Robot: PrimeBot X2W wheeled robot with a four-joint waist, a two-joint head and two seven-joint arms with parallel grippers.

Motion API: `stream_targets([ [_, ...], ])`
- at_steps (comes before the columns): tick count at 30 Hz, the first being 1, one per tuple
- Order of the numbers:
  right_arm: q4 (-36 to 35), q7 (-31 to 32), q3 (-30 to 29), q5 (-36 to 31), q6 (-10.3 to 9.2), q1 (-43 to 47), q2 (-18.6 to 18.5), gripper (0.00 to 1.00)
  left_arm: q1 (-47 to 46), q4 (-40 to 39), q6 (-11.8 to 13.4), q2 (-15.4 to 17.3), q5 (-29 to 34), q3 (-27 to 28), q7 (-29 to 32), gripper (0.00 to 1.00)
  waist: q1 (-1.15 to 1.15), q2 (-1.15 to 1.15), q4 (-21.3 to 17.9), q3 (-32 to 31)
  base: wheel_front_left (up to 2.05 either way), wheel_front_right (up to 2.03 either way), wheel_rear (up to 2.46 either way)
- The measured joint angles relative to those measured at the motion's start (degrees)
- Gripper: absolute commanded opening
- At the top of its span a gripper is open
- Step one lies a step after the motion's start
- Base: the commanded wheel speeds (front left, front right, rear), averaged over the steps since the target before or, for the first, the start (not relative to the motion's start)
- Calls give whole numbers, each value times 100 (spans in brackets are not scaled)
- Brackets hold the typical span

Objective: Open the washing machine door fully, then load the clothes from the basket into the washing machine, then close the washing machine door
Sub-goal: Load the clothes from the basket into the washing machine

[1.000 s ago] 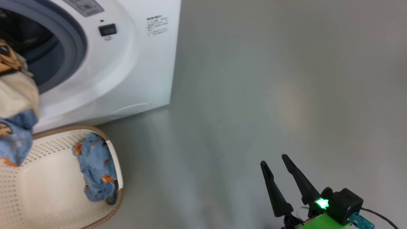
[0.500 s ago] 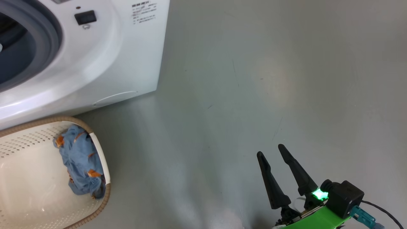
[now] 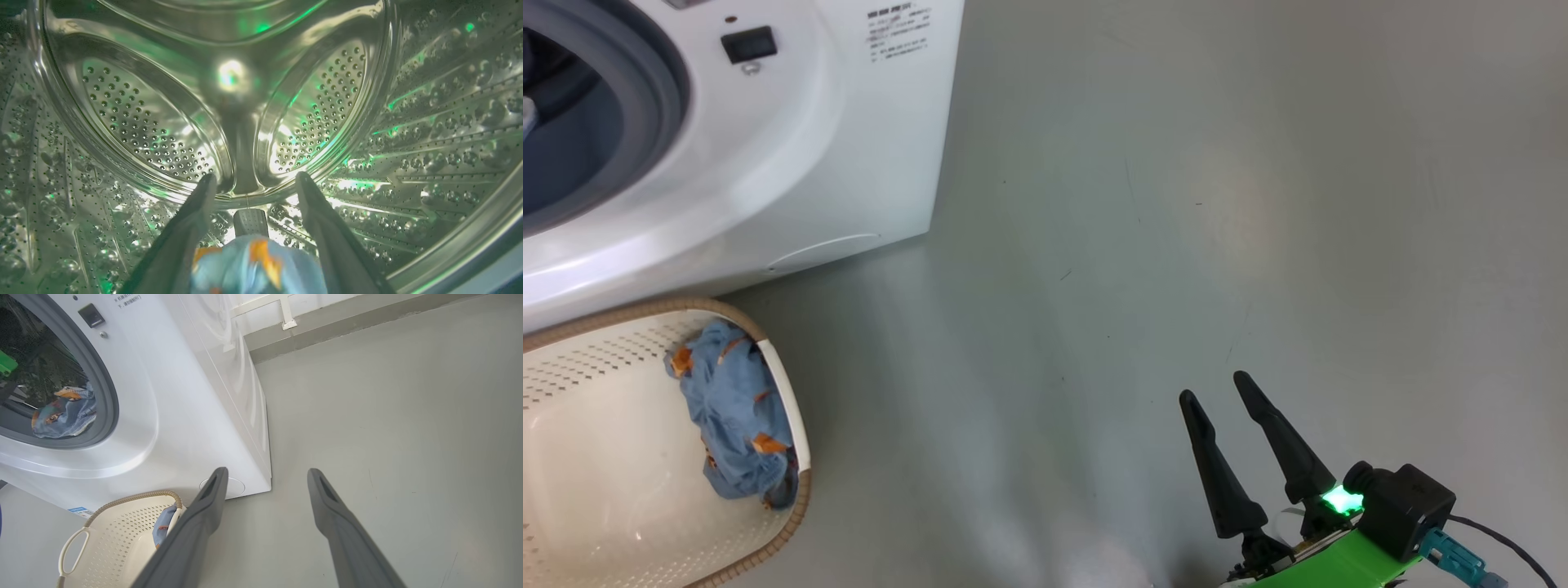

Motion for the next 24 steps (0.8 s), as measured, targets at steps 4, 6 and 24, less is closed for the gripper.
stream_targets([
  [4, 1, 0, -4, 0, 0, -1, 0, 100, 110, 56, 0, -22, -80, -33, 0, 100, 0, 0, 35, -5, 0, 0, 0],
  [6, 2, 0, -9, 0, 0, -3, 0, 100, 233, 84, 0, -49, -147, -43, 0, 100, 0, 0, 61, -6, 0, 0, 0],
  [24, 67, 0, -279, -204, 0, -294, -8, 100, 1628, -598, 0, -662, 41, 387, 1, 100, 0, 0, 556, -31, 0, 0, 0],
])
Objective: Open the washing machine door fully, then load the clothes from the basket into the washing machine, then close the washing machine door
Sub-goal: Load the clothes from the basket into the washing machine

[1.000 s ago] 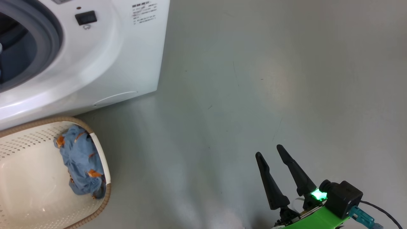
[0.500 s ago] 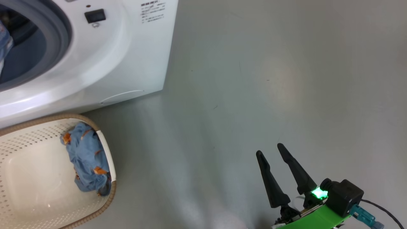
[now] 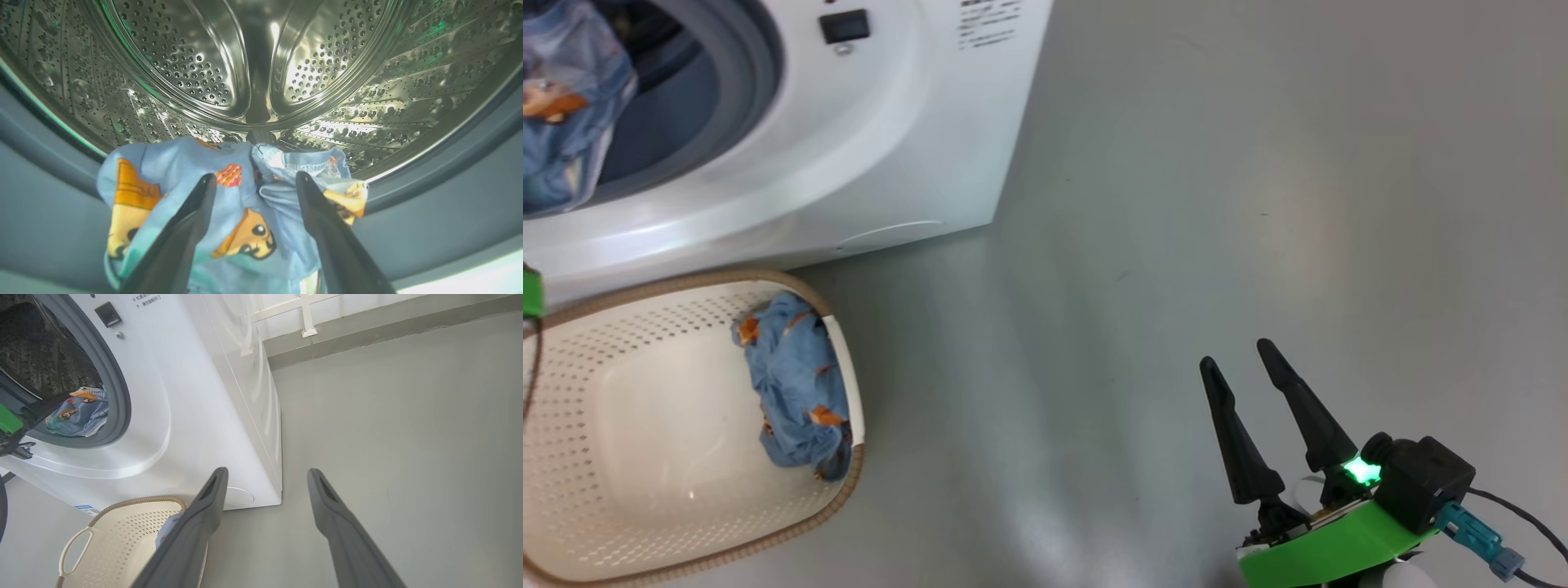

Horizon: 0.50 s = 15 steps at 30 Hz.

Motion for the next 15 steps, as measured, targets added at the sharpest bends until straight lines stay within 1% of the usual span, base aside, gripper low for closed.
stream_targets([
  [11, 43, 0, -168, -166, 0, -1, -1, 100, 1405, -1083, 0, -285, 337, 511, 0, 100, 0, 0, 300, -40, 0, 0, 0],
  [15, 63, 0, -205, -193, 0, -1, -1, 100, 2027, -1502, 0, -408, 376, 814, 0, 100, 0, 0, 355, -82, 0, 0, 0],
])
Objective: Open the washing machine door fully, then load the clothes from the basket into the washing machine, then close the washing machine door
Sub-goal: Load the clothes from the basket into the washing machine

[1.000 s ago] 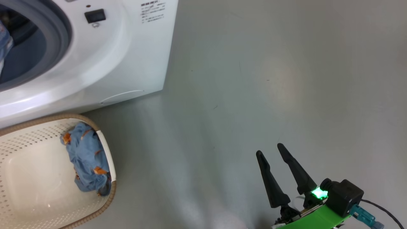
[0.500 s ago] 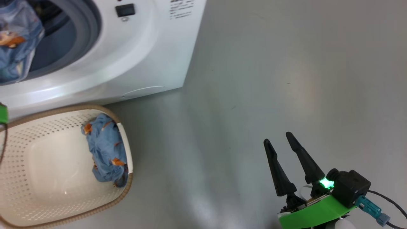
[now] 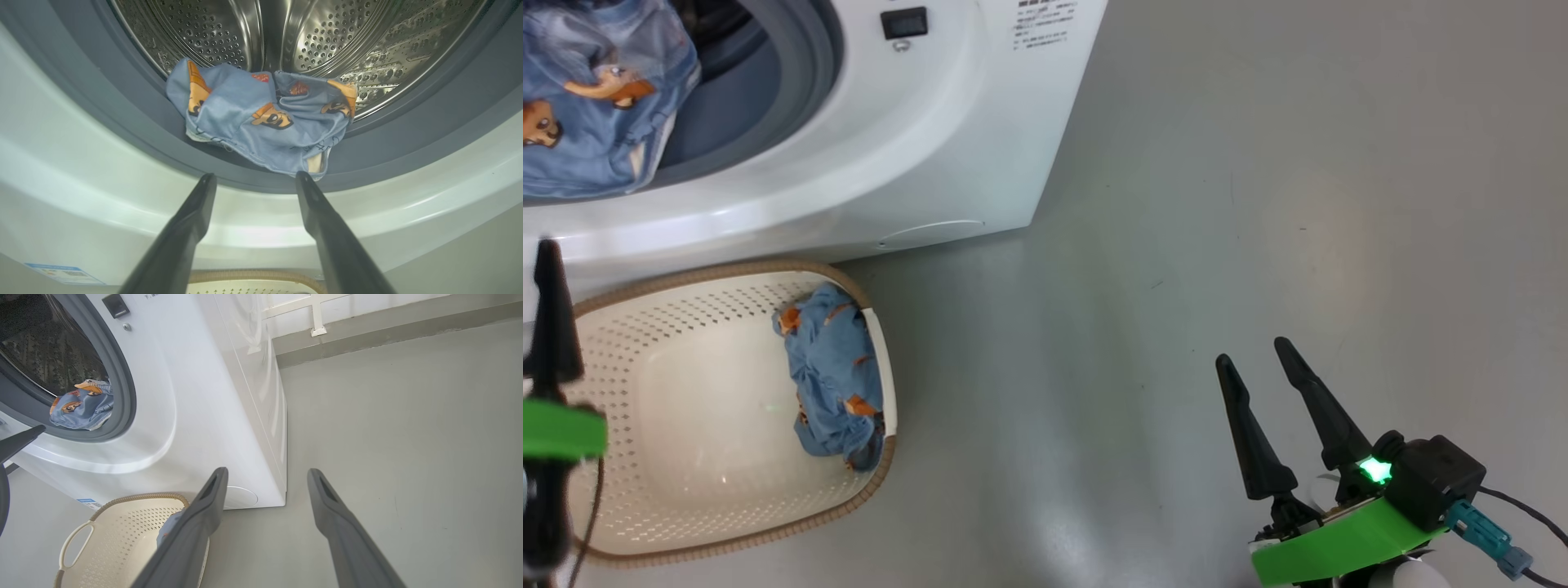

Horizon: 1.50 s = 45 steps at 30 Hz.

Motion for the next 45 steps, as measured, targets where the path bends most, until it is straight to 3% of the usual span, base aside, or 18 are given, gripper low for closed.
stream_targets([
  [11, 13, 0, -112, -54, 0, 4, -1, 100, 1595, -1066, 0, -99, 41, 661, 3, 100, 0, 0, 89, -67, 0, 0, 0],
  [26, 35, 0, -134, -55, 0, 4, -1, 100, 1798, -1348, 0, -136, 12, 665, 4, 100, 0, 0, 106, -52, 0, 0, 0],
  [36, 58, 0, -105, -55, 0, -3, -2, 100, 1016, -987, 0, 208, -145, 27, 4, 100, 0, 0, 99, -13, 0, 0, 0],
  [45, 57, 0, -24, -54, 0, -264, -4, 100, -302, -172, 0, 577, -274, -795, 4, 100, 0, 0, 111, 166, 0, 0, 0],
])
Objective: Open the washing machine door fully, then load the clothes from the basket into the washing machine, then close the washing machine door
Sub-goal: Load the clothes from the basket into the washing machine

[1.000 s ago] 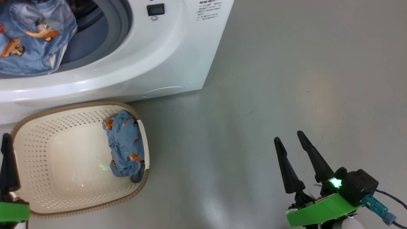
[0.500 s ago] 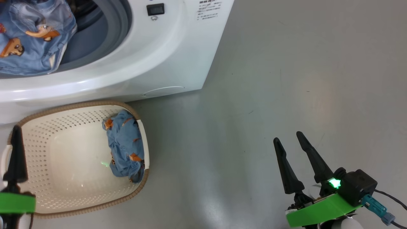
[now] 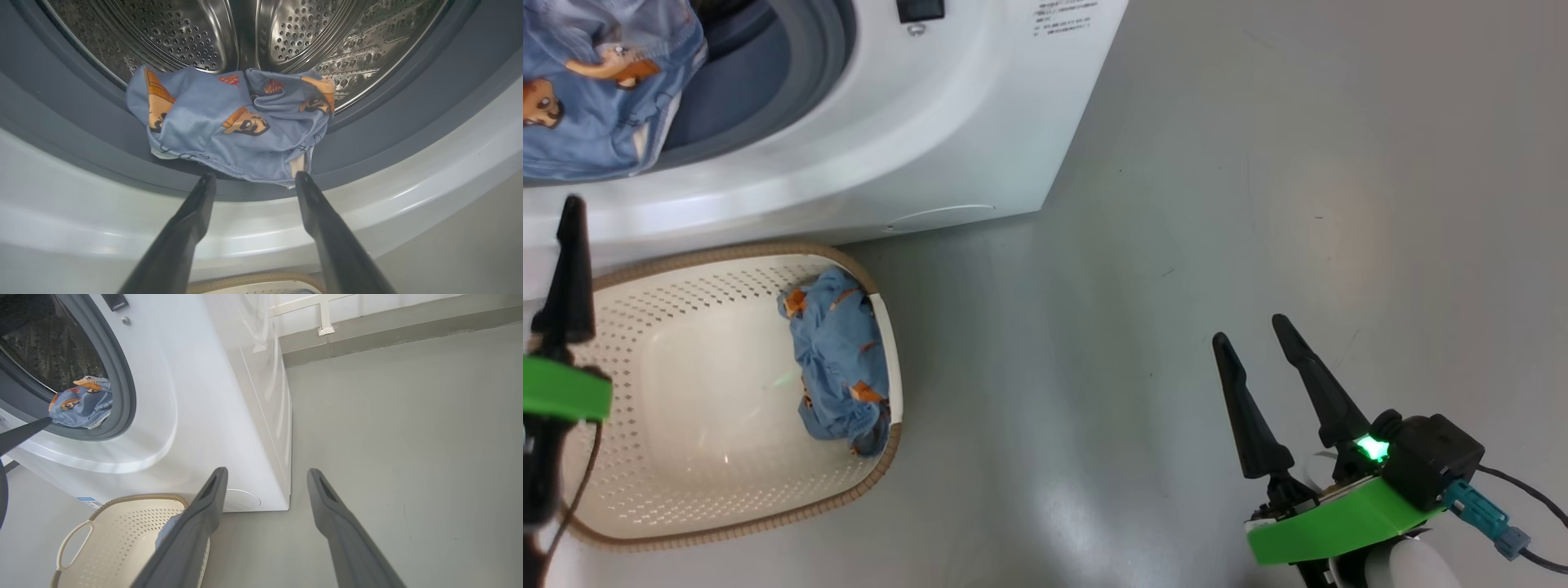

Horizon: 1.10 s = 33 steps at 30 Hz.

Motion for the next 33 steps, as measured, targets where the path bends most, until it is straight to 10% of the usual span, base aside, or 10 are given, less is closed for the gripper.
stream_targets([
  [22, -24, 0, 107, 91, 0, -83, -3, 100, -2263, 2268, 0, 238, -560, -1558, 0, 100, 0, 0, -219, 112, 0, 0, 0],
  [25, -33, 0, 120, 99, 0, -82, -3, 100, -2398, 2384, 0, 261, -720, -1705, 0, 0, 0, 0, -256, 93, 0, 0, 0],
  [33, -73, 0, 171, 134, 0, -64, -3, 100, -2684, 2576, 0, 361, -924, -2069, 0, 0, 0, 0, -389, 64, 0, 0, 0],
])
